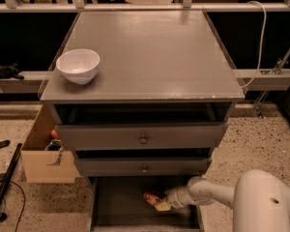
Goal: Place coke can into bottom drawer
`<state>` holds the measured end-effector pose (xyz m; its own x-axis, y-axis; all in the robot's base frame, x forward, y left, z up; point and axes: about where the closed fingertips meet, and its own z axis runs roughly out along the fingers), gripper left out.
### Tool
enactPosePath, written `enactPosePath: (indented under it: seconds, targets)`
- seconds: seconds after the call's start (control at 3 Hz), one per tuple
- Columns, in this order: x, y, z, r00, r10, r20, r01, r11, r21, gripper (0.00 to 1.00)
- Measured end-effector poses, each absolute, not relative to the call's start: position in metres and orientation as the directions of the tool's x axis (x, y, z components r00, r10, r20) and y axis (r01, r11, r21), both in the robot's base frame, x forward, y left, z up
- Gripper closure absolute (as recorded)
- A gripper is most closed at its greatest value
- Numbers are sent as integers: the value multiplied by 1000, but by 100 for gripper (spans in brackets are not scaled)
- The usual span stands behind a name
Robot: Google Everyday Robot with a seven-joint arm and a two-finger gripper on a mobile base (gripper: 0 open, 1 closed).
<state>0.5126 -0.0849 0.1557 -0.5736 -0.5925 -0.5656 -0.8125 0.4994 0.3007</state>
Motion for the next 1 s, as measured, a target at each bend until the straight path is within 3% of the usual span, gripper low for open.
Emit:
enactPosePath:
  seconds: [0.33, 1.0]
  targets:
    - [513, -85, 156, -574, -593, -566, -812, 499, 301, 4]
    - [513, -85, 156, -574, -593, -566, -813, 499, 301, 0]
